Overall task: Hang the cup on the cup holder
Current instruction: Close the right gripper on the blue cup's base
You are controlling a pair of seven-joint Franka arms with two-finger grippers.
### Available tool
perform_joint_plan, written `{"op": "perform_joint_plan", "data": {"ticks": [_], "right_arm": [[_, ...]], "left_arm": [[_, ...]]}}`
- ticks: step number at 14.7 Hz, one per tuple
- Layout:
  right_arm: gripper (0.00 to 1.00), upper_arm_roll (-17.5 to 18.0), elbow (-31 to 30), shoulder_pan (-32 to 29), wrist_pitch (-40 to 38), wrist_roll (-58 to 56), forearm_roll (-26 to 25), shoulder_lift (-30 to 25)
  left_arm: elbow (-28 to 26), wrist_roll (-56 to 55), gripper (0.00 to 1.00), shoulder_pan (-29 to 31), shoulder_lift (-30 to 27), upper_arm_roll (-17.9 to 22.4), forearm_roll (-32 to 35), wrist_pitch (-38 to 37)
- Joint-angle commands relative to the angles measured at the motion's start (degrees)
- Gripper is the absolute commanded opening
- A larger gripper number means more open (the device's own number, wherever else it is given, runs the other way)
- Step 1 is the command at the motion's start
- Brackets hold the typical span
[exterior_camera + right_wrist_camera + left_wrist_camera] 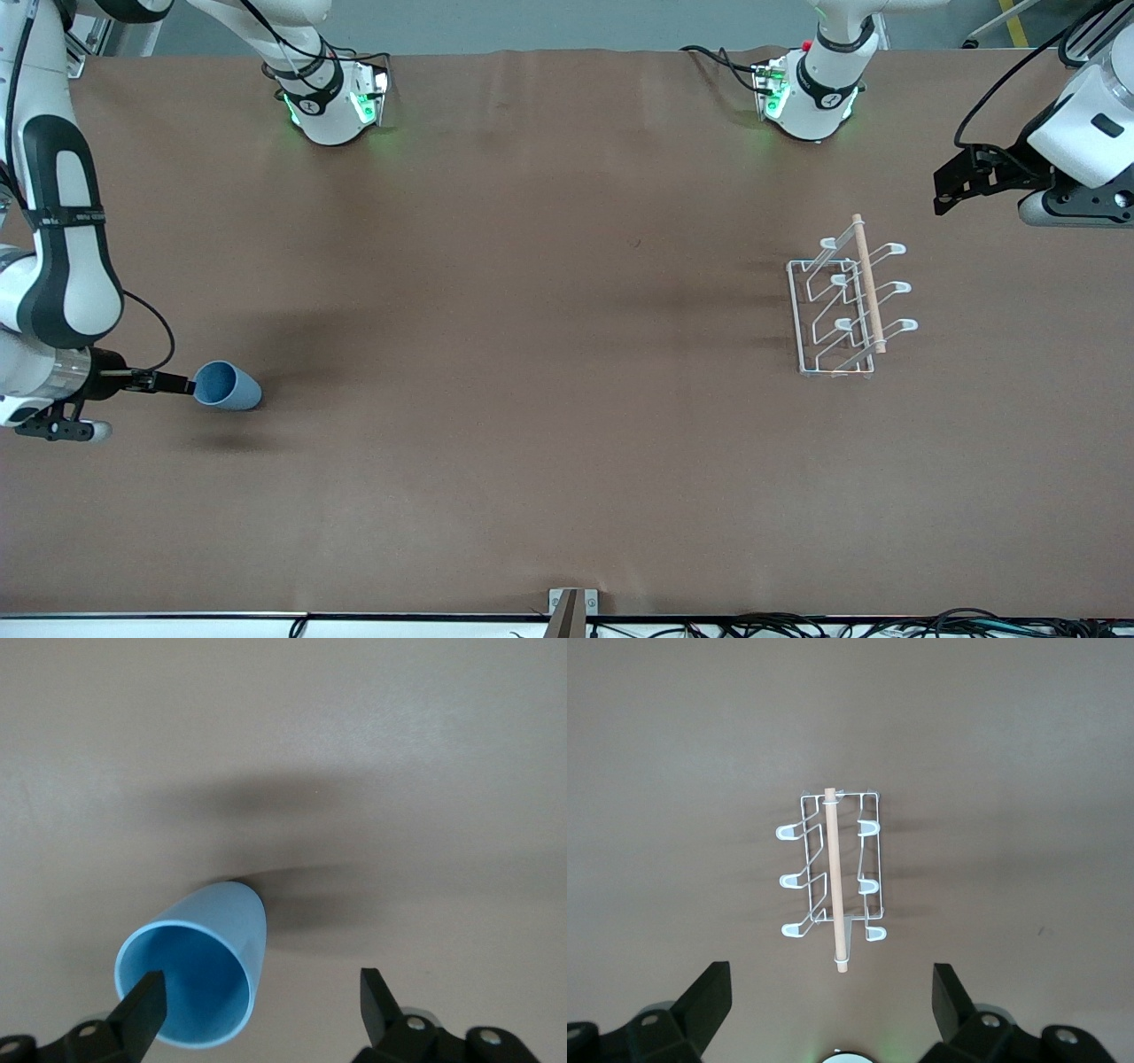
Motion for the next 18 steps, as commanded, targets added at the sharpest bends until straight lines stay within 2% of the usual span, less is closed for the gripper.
{"op": "perform_joint_plan", "data": {"ticks": [1, 4, 6, 8, 11, 13, 15, 18], "right_arm": [[0.92, 0.7, 0.2, -0.8, 0.5, -1.5, 2.7, 1.6], [0.81, 0.7, 0.2, -0.7, 0.4, -3.0, 4.6, 3.0], [0.64, 0.8, 0.2, -0.7, 0.4, -3.0, 4.6, 3.2], [0.36, 0.8, -0.6, -0.6, 0.3, -3.1, 4.6, 3.5], [0.07, 1.0, -0.9, -0.5, -1.6, -5.2, 4.7, 3.2], [0.01, 1.0, -0.9, -0.2, -4.2, -5.4, 6.6, 2.6], [0.01, 1.1, -0.8, 0.2, -6.6, -5.4, 7.1, 0.8], [0.01, 1.8, -0.8, 2.7, -12.4, -4.5, 8.5, -4.7]], "left_arm": [[1.4, 1.1, 1.0, 0.3, 0.4, 0.1, -0.6, -1.2], [1.4, 1.1, 1.0, 0.3, 0.4, 0.1, -0.6, -1.1], [1.4, 1.1, 1.0, 0.2, 0.4, 0.0, -0.5, -1.1], [1.5, 1.1, 1.0, 0.3, 0.7, 0.1, -0.5, -1.1], [1.5, 1.6, 1.0, 0.4, 0.8, 0.1, -0.5, -1.1], [1.5, 2.1, 1.0, 0.4, 0.8, 0.2, -0.6, -1.1], [1.5, 2.1, 1.0, 0.4, 0.8, 0.1, -0.6, -1.1], [1.5, 2.2, 1.0, 0.4, 0.8, 0.2, -0.7, -1.1]]}}
